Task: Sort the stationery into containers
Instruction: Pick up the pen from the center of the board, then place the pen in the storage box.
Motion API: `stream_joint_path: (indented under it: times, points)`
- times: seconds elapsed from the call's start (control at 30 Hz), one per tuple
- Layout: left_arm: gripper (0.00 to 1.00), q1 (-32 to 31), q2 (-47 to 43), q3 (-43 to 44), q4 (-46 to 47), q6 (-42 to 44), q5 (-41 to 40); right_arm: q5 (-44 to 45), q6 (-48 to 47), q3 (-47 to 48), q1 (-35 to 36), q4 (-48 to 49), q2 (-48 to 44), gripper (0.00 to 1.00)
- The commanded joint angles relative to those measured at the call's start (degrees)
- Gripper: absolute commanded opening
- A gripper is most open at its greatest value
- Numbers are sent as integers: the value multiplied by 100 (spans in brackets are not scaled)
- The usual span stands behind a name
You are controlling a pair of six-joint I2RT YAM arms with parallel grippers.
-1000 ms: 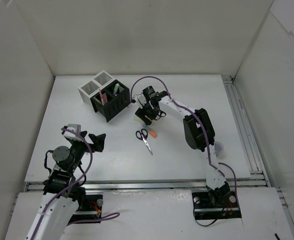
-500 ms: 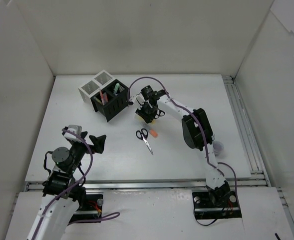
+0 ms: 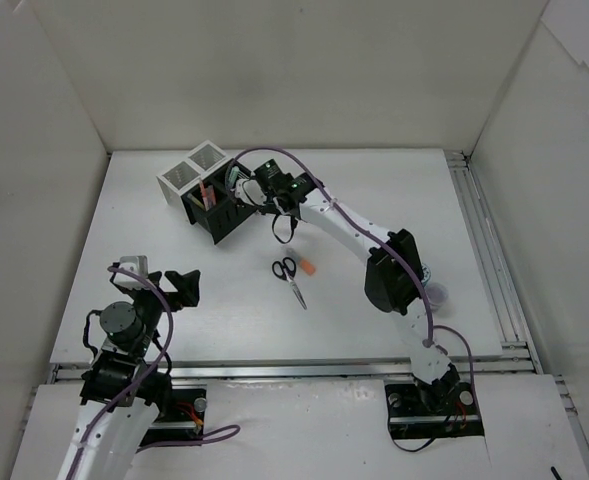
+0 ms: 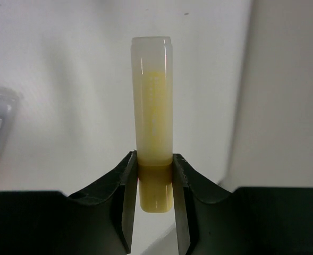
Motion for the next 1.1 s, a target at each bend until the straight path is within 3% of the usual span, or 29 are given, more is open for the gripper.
stream_joint_path:
  times: [0.0,0.33,0.47,0.57,1.07]
  points:
    - [100,-5,-138,354,-140,-398,-564,1319,-953,611,198,204,-298,0]
    - [100,-5,-666,222,-466,-593,-739,1839,-2964,1903,348,1468,730,0]
    - [99,-5,-736,213,-554,-593,-889,1689,-3730,1377,374,3449,871,0]
    - [99,-5,-754,239,-563,-593,-898,1497,-4363,1192,375,4350,1029,0]
    - [99,-5,-912,178,-527,-522,-889,925,-5111,603,462,4529,1267,5]
